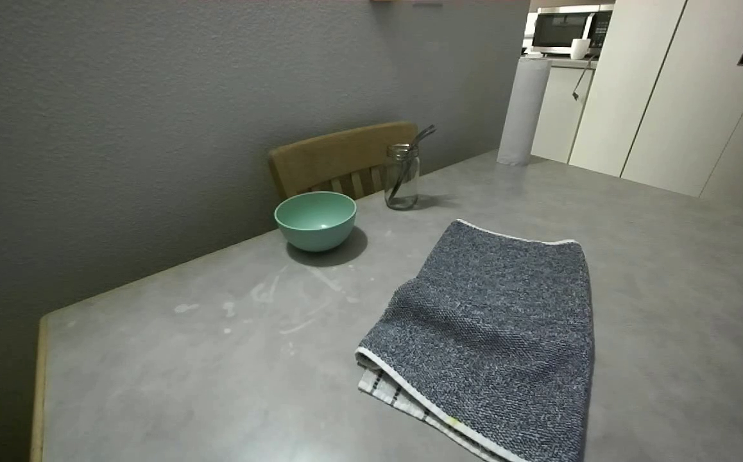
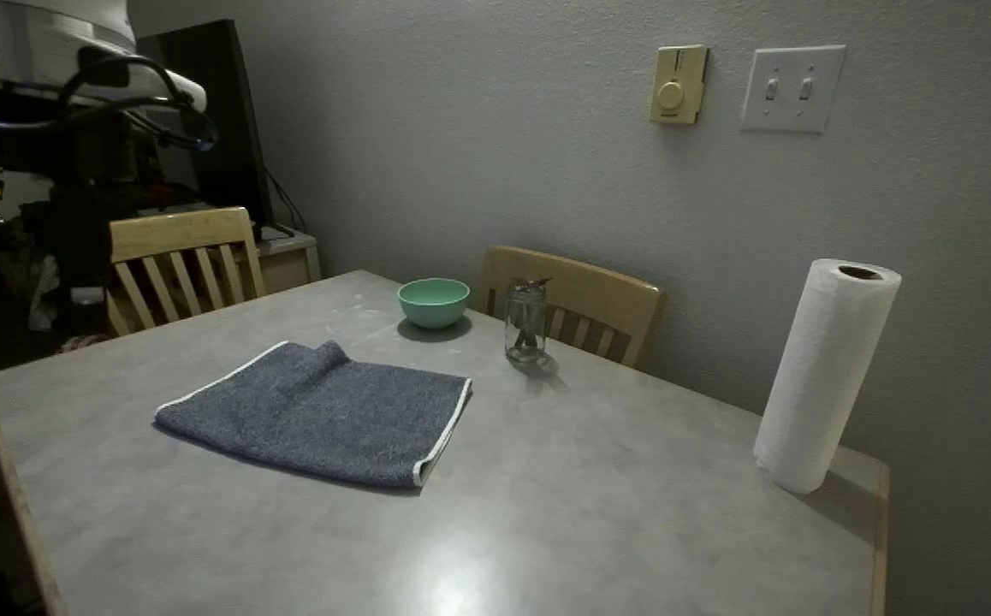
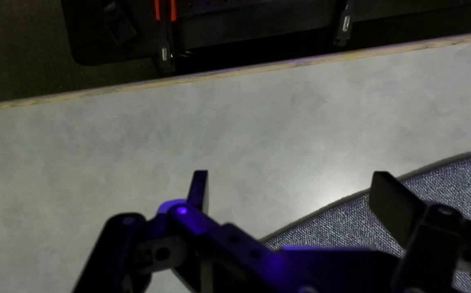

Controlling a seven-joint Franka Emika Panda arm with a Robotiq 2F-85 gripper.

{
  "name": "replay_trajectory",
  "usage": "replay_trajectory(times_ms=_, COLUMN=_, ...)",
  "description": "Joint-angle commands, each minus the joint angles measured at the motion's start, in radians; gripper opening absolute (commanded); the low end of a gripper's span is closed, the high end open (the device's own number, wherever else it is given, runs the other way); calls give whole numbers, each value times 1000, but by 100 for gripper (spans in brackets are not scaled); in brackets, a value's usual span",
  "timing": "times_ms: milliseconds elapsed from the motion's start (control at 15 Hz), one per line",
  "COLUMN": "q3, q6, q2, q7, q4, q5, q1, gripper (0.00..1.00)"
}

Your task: Fold the towel in half

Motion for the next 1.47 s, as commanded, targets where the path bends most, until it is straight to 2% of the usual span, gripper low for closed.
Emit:
replay_trajectory(times_ms=0, q3=-9, q6=19, q2=53, q7=-22, q4=17, q5=-14, q1=15, gripper=100)
replay_trajectory(times_ms=533, q3=-8, q6=4, q2=30, q7=1, q4=5, q5=-4, q1=16, gripper=100)
replay_trajectory(times_ms=933, q3=-4, q6=187, q2=38, q7=6, q4=-33, q5=-19, q1=10, gripper=100)
replay_trajectory(times_ms=1400, q3=-1, q6=442, q2=166, q7=11, q4=-70, q5=-44, q1=-9, gripper=100)
